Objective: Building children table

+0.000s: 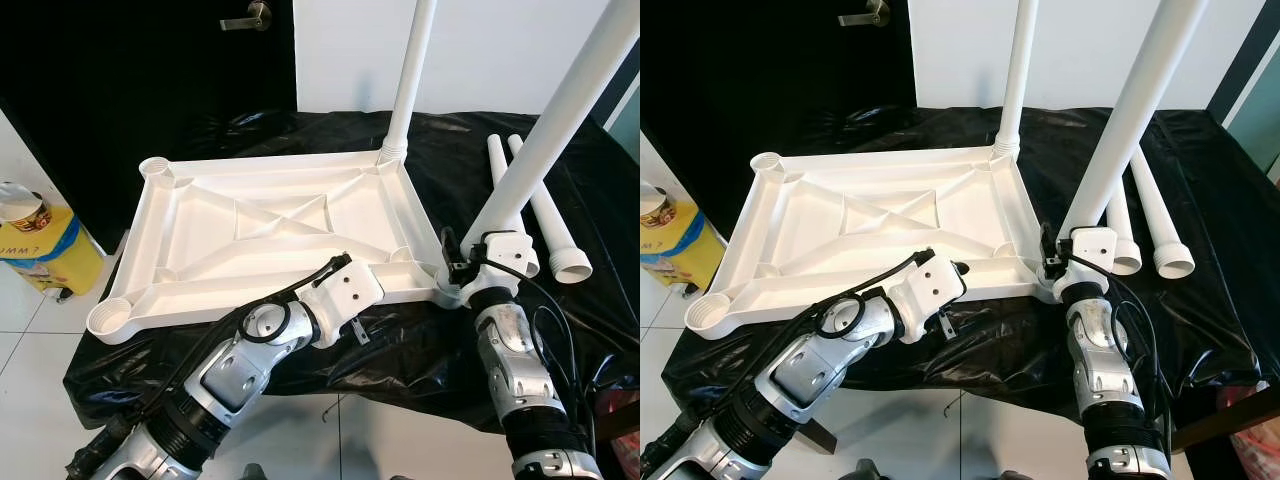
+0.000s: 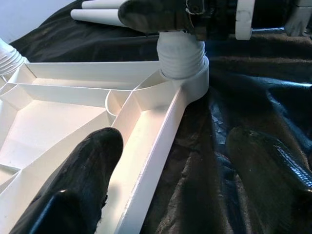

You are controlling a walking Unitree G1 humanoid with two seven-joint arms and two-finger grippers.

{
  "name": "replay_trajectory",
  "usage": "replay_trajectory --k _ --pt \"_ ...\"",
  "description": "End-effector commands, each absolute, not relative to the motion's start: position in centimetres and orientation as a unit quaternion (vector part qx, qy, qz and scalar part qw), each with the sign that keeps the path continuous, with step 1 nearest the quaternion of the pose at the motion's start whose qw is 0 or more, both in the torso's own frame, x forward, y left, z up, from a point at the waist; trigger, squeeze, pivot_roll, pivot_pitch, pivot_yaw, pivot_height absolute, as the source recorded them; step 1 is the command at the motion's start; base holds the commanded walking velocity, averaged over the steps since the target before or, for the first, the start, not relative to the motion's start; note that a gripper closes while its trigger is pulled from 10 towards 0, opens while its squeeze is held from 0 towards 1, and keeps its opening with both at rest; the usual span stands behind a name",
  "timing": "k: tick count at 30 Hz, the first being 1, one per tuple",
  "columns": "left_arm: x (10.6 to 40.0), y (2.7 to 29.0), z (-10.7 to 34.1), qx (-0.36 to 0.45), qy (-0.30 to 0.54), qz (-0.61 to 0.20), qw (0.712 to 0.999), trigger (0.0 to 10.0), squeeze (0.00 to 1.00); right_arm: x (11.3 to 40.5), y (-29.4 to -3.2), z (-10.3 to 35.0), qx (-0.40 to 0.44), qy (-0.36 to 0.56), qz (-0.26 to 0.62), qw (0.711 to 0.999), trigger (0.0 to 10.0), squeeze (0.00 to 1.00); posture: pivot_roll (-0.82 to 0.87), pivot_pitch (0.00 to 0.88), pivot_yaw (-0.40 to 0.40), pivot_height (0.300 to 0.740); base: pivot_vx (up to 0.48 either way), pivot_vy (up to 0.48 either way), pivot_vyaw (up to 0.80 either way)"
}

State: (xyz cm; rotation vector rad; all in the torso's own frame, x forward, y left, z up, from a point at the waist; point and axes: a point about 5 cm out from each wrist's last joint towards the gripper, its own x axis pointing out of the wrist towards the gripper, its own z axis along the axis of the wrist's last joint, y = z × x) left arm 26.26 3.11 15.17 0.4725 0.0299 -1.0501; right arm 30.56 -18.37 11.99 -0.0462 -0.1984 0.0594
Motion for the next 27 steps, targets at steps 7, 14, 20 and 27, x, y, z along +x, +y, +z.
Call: replay_trajectory --k 7,14,20,27 --pt "26.0 3.0 15.4 0.229 0.011 -0.508 0.830 10.0 0.00 29.6 -17.8 8.4 -0.028 -0.019 0.076 0.997 10.0 0.00 0.01 0.025 -0.008 0.740 0.000 0.000 0.00" --pt "26.1 3.0 15.6 0.229 0.007 -0.505 0.832 10.0 0.00 30.8 -18.5 8.2 -0.029 0.035 0.057 0.997 10.0 0.00 0.01 0.032 -0.011 0.740 0.000 0.000 0.00" --pt "26.0 2.9 15.7 0.228 0.004 -0.503 0.833 10.0 0.00 31.2 -18.5 8.3 -0.010 0.047 0.057 0.997 10.0 0.00 0.01 0.038 -0.015 0.740 0.000 0.000 0.00" --pt "26.0 3.0 15.7 0.229 0.004 -0.500 0.835 10.0 0.00 31.1 -18.5 8.0 0.014 0.057 0.055 0.997 10.0 0.00 0.01 0.043 -0.017 0.740 0.000 0.000 0.00"
